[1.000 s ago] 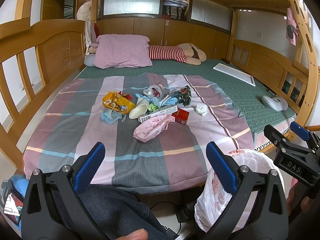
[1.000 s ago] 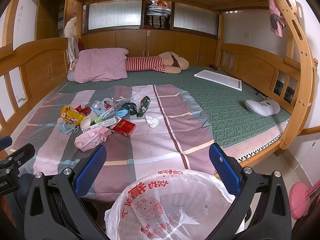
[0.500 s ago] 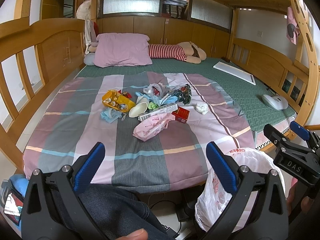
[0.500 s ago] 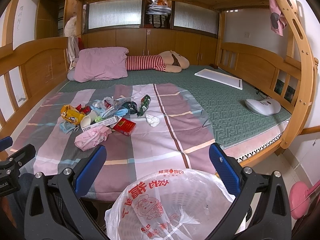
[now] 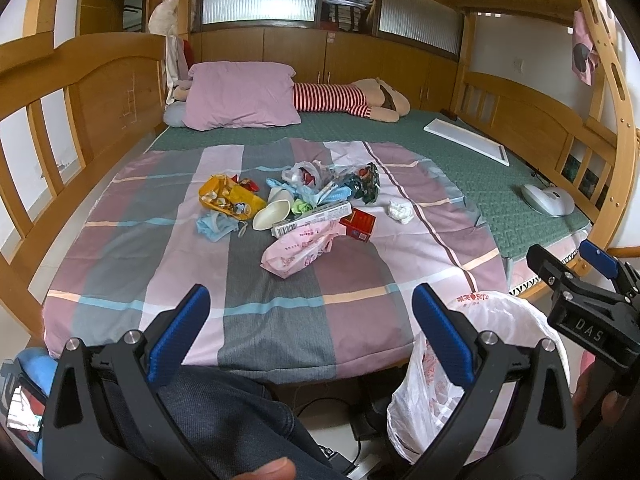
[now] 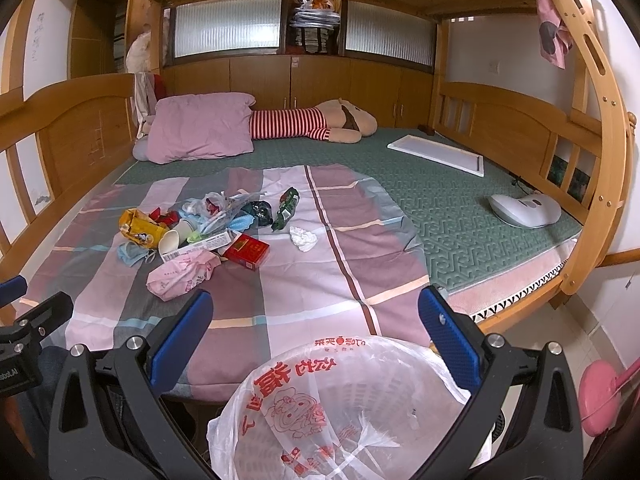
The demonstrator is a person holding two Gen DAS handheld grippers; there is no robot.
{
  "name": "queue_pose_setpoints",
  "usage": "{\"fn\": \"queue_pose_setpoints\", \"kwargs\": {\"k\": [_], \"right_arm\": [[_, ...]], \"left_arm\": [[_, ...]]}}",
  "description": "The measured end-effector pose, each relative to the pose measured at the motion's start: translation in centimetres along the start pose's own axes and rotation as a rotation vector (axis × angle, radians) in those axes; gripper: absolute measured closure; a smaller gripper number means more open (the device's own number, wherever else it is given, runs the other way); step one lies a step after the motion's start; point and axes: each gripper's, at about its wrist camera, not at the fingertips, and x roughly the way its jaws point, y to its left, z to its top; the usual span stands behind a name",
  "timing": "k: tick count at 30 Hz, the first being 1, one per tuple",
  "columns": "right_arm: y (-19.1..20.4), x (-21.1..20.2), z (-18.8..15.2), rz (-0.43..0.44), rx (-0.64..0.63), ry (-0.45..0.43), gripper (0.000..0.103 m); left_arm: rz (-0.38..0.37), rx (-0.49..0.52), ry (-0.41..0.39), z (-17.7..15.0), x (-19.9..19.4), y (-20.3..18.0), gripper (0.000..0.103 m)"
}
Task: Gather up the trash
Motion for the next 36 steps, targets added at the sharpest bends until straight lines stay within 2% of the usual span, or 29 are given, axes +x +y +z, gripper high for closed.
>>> {"fn": "queue_pose_setpoints", "kwargs": {"k": [21, 26, 30, 31, 32, 33, 34, 35, 36], "right_arm": [[-0.1, 0.0, -0.1, -0.001, 0.001, 0.006, 0.002], [-0.3, 0.1, -0.2, 0.006, 0.001, -0.008, 0.002], [-0.7, 2.3, -0.1, 0.021, 0.005, 0.065, 0.002], [-1.0, 3.9, -0.1, 0.021, 0.005, 0.127, 0.002], [-1.1, 4.4, -0.1, 0.024, 0.014, 0.144, 0.002], [-1.8, 4.8, -0.2, 0.009, 0.054, 0.153, 0.002], [-2.2, 4.9, -0.1, -0.005, 0.082, 0.133, 0.002], [-2.4, 5.0, 0.2, -0.002, 0.085, 0.124, 0.002], [-2.2, 5.5, 0.6, -0.004, 0.074, 0.126, 0.003]], "left_arm": [[0.005, -0.001, 0.02, 0.2, 0.6, 0.5, 0.003], [0.021, 0.001, 0.038, 0.0, 2.0, 0.8, 0.003], [0.093, -0.004, 0.05, 0.6, 5.1, 2.0, 0.003], [0.096, -0.029, 0.07, 1.2, 6.3, 2.9, 0.003], [0.083, -0.057, 0.097, 1.8, 7.2, 3.7, 0.003], [0.016, -0.135, 0.159, 2.8, 9.3, 5.5, 0.011], [-0.035, -0.19, 0.186, 3.2, 10.4, 6.6, 0.023], [-0.096, -0.281, 0.228, 3.6, 12.1, 8.3, 0.053], [-0.128, -0.403, 0.285, 4.0, 14.4, 10.5, 0.06]]}}
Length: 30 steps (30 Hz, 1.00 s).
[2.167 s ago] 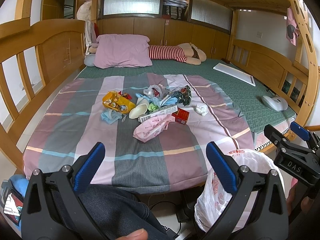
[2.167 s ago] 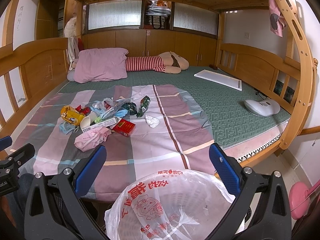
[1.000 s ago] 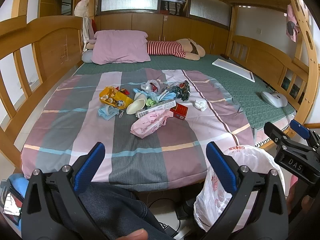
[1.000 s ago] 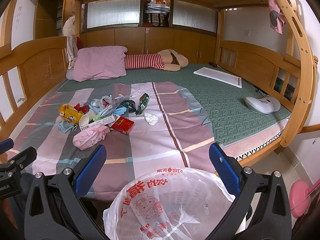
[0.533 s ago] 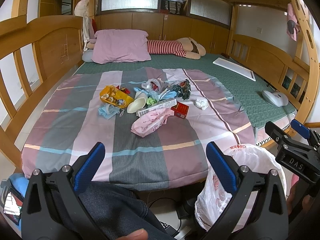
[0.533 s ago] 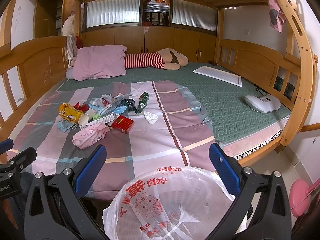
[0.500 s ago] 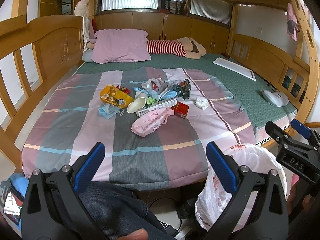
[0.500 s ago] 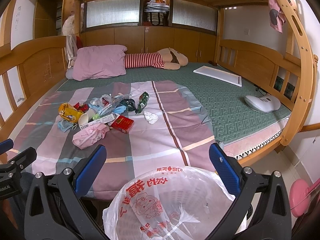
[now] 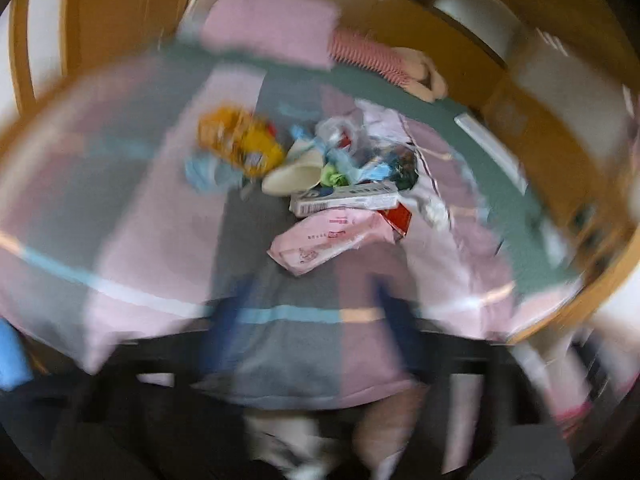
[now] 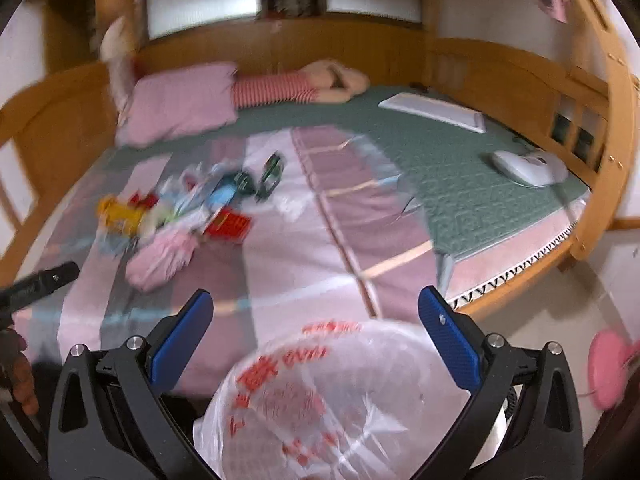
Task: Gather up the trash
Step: 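Grasp the pink tissue packet with the left tool while the right tool grasps the white tissue box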
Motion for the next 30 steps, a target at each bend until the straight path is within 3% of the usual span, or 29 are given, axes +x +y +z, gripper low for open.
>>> {"fn": "queue_pose_setpoints", "kwargs": {"k": [1, 3, 5, 8, 10, 11, 13, 15, 18, 20, 22, 24, 26, 30], "right_arm": [[0.1, 0.5, 0.5, -0.001, -0.003, 0.0, 0.003], [0.4, 1.7, 1.5, 0.031, 0.011, 0.003, 0.004], [0.9, 3.2, 2.5, 0.078, 0.028, 0.02, 0.006], [2.8, 6.3, 3.9, 0.158, 0.038, 0.063, 0.007], [4.9, 9.4, 4.7, 0.21, 0.044, 0.105, 0.007], [5.7, 10.8, 5.1, 0.218, 0.052, 0.122, 0.008], [7.1, 14.0, 6.5, 0.207, 0.093, 0.146, 0.008], [8.0, 16.2, 7.4, 0.253, 0.126, 0.174, 0.008], [9.9, 21.6, 8.7, 0.375, 0.23, 0.318, 0.007], [11.2, 24.2, 8.7, 0.413, 0.252, 0.407, 0.007], [12.4, 27.0, 8.2, 0.407, 0.273, 0.506, 0.014], [12.9, 28.4, 7.4, 0.409, 0.302, 0.563, 0.041], [13.0, 28.5, 7.3, 0.483, 0.349, 0.562, 0.065], [12.5, 25.0, 8.3, 0.536, 0.314, 0.446, 0.074]], "left_arm": [[-0.001, -0.061, 0.013, 0.8, 0.9, 1.0, 0.057], [0.082, -0.228, -0.032, 2.7, 2.7, 4.0, 0.026], [0.16, -0.294, -0.1, 3.4, 3.7, 5.4, 0.021], [0.225, -0.254, -0.152, 3.3, 5.8, 6.4, 0.017], [0.3, -0.266, -0.08, 2.7, 7.1, 6.7, 0.017], [0.259, -0.265, -0.07, 2.5, 7.4, 6.7, 0.017], [0.207, -0.241, -0.069, 2.7, 7.6, 5.8, 0.015], [0.182, -0.147, -0.088, 3.2, 7.9, 3.9, 0.01], [0.121, 0.025, -0.057, 3.1, 9.2, 0.6, 0.007], [0.146, 0.137, -0.033, 2.4, 10.2, -1.3, 0.007], [0.203, 0.228, -0.021, 2.1, 11.0, -2.7, 0.007], [0.204, 0.258, -0.018, 1.9, 11.3, -3.4, 0.007], [0.184, 0.254, -0.018, 2.1, 11.4, -3.2, 0.007], [0.152, 0.209, -0.012, 2.1, 11.5, -2.2, 0.007]]}}
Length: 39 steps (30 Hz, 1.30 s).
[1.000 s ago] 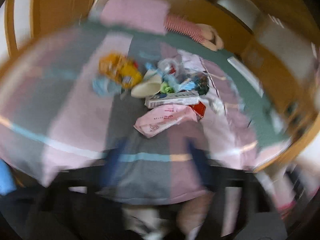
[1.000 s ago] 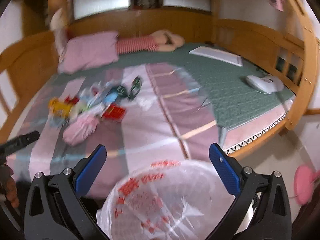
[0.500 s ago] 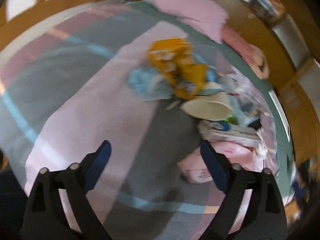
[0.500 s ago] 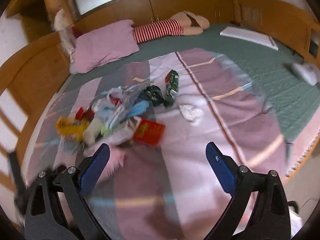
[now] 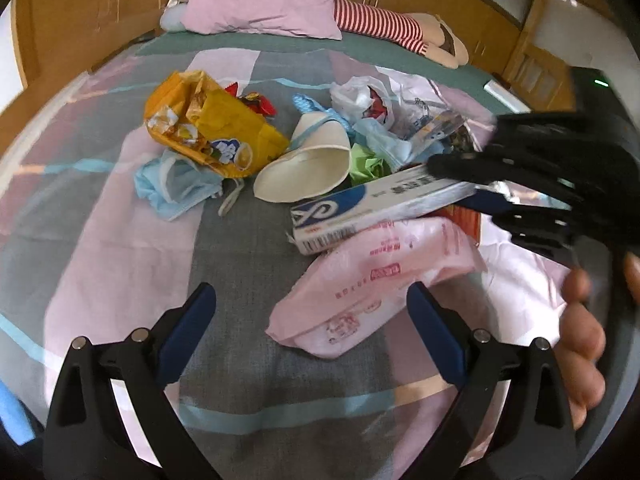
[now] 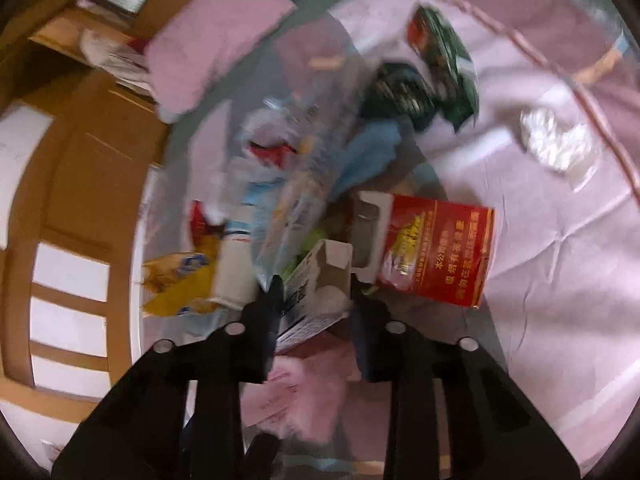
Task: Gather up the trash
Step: 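Grasp the pink tissue packet with the left tool while the right tool grasps the white tissue box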
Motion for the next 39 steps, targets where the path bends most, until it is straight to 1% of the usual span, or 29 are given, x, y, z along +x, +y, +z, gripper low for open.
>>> {"fn": "queue_pose_setpoints", "kwargs": {"k": [2, 4, 5, 7, 9, 13, 14, 15, 16, 17, 18, 19, 21, 24, 27, 31, 34, 36, 39], "right_arm": [[0.4, -1.9, -0.2, 0.022, -0.021, -0.047, 0.076], [0.9, -4.5, -0.3, 0.039, -0.036, -0.097, 0.078], [1.0, -5.4, -0.4, 0.041, -0.043, -0.117, 0.078], [1.1, -8.0, -0.5, 0.042, -0.063, -0.171, 0.078], [0.5, -10.3, -0.7, 0.022, -0.08, -0.231, 0.078], [-1.0, -14.3, -1.8, -0.022, -0.096, -0.333, 0.078], [-1.8, -14.6, -2.1, -0.03, -0.096, -0.342, 0.078], [-2.3, -15.4, -2.4, -0.036, -0.095, -0.354, 0.078], [-2.7, -16.0, -2.9, -0.04, -0.096, -0.362, 0.078], [-3.1, -16.4, -3.2, -0.044, -0.097, -0.366, 0.078], [-3.5, -17.0, -3.7, -0.048, -0.102, -0.371, 0.078], [-3.8, -17.5, -4.2, -0.052, -0.107, -0.374, 0.078], [-4.6, -18.3, -5.3, -0.06, -0.112, -0.378, 0.078], [-5.8, -20.2, -7.1, -0.061, -0.104, -0.391, 0.078], [-7.1, -22.3, -8.8, -0.05, -0.088, -0.407, 0.078], [-8.4, -25.4, -10.7, -0.072, -0.097, -0.435, 0.078], [-9.6, -27.7, -11.7, -0.102, -0.099, -0.456, 0.078], [-10.4, -28.9, -12.2, -0.113, -0.089, -0.471, 0.078], [-11.9, -30.3, -13.2, -0.171, -0.088, -0.476, 0.078]], "left_arm": [[-0.063, -0.038, 0.019, -0.1, 0.4, 0.0, 0.006], [-0.137, -0.068, 0.055, 0.0, 1.1, -0.1, 0.004], [-0.152, -0.075, 0.066, 0.1, 1.5, -0.3, 0.004], [-0.153, -0.071, 0.072, 0.4, 2.2, -0.6, 0.004], [-0.159, -0.06, 0.073, 0.4, 2.7, -1.2, 0.004], [-0.187, 0.016, 0.097, -0.4, 3.1, -2.8, 0.006], [-0.184, 0.045, 0.097, -0.5, 3.1, -3.2, 0.011], [-0.185, 0.069, 0.096, -0.9, 2.9, -3.6, 0.021], [-0.188, 0.096, 0.105, -1.2, 3.0, -3.9, 0.029], [-0.19, 0.117, 0.12, -1.6, 3.2, -4.2, 0.048], [-0.192, 0.131, 0.138, -1.9, 3.5, -4.3, 0.062], [-0.198, 0.137, 0.154, -2.1, 3.7, -4.3, 0.065], [-0.219, 0.127, 0.129, -2.0, 3.1, -4.0, 0.077], [-0.236, 0.101, 0.096, -2.2, 2.2, -3.5, 0.081], [-0.246, 0.076, 0.049, -2.5, 0.4, -3.1, 0.081], [-0.239, 0.104, -0.004, -3.2, -0.9, -4.7, 0.081], [-0.241, 0.11, 0.001, -4.1, -1.3, -5.4, 0.081], [-0.248, 0.136, 0.005, -4.7, -1.5, -6.2, 0.081], [-0.244, 0.181, -0.002, -5.4, -2.0, -7.3, 0.081]]}}
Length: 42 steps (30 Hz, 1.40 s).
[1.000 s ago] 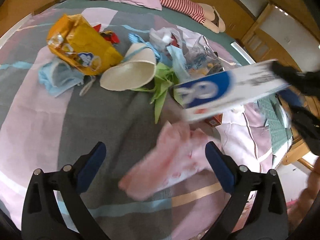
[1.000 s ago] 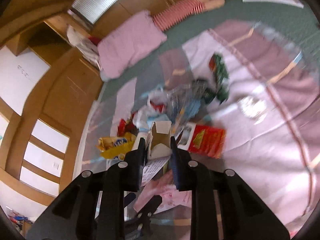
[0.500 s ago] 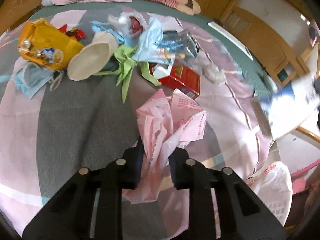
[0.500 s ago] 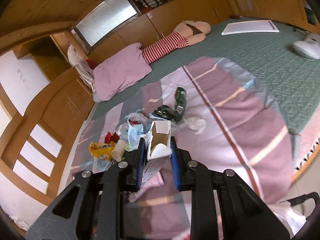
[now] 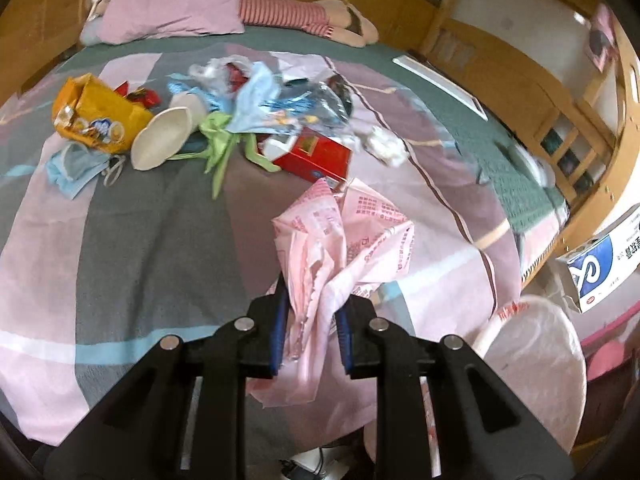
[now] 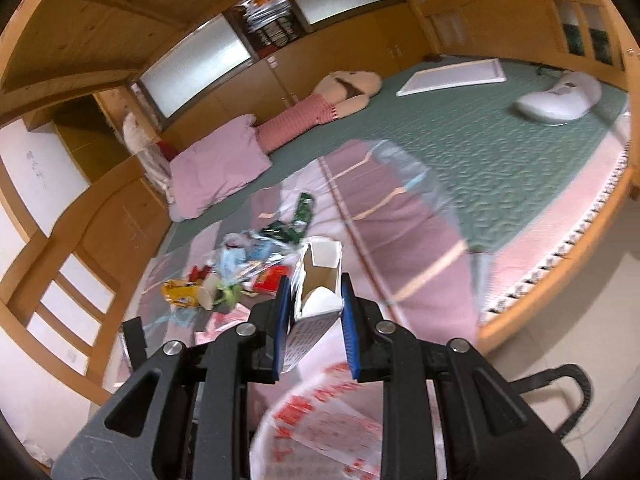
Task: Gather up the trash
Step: 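Grasp the pink tissue packet with the left tool while the right tool grasps the white tissue box, then carry both items to the white trash bag and open both tools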
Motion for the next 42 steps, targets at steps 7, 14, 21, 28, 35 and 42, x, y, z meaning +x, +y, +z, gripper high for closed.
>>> {"fn": "queue_pose_setpoints", "kwargs": {"k": [7, 14, 21, 28, 35, 42], "right_arm": [[-3.1, 0.0, -2.7, -0.071, -0.011, 0.094, 0.078], [-2.8, 1.9, -4.0, -0.089, -0.07, 0.233, 0.038], [-4.8, -0.3, -2.4, -0.065, 0.04, 0.113, 0.024], [-6.0, -1.0, -1.9, -0.08, 0.107, 0.08, 0.024], [-3.1, 0.5, -2.6, -0.148, 0.009, 0.085, 0.024], [3.3, 5.5, -1.8, -0.117, -0.134, 0.106, 0.021]], "left_arm": [[-0.069, -0.021, -0.009, -1.2, -0.6, -0.8, 0.082], [-0.174, 0.063, -0.088, -2.3, -3.0, -3.1, 0.082], [-0.544, 0.264, -0.085, -4.7, -5.8, -8.5, 0.082], [-0.595, 0.44, 0.005, -6.8, -6.0, -12.3, 0.015], [-0.281, 0.112, -0.204, -3.7, -7.3, -6.0, 0.01], [0.216, -0.282, -0.242, 2.3, -8.0, 4.9, 0.009]]}}
